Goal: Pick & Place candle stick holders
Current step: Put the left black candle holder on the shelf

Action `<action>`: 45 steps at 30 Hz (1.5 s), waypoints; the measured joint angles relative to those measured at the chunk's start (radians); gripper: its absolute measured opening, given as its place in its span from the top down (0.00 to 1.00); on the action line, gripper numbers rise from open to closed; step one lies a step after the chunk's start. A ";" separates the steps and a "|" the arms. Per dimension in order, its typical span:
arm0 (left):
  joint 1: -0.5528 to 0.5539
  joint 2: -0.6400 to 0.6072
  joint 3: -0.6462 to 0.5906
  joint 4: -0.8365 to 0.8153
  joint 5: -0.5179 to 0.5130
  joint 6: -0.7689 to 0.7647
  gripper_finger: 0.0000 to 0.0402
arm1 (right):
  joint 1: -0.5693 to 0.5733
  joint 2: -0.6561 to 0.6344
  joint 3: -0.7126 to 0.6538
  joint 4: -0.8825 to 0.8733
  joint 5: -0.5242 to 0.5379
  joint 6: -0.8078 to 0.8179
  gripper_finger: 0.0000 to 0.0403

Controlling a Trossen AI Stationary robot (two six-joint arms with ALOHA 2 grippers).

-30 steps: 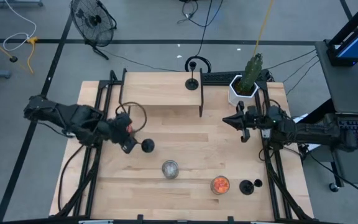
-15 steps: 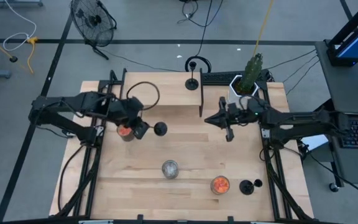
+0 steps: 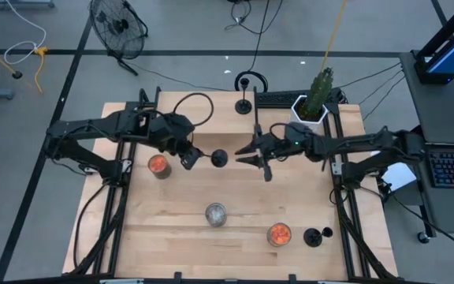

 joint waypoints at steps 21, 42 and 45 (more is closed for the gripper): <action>0.018 0.030 -0.001 0.095 -0.001 0.007 0.98 | 0.061 0.203 0.358 -0.305 0.242 -0.192 0.39; 0.041 0.047 0.000 0.226 0.025 0.045 0.98 | 0.061 0.203 0.377 -0.311 0.267 -0.149 0.39; 0.041 0.070 0.000 0.270 0.026 0.045 0.98 | 0.061 0.203 0.377 -0.311 0.267 -0.145 0.39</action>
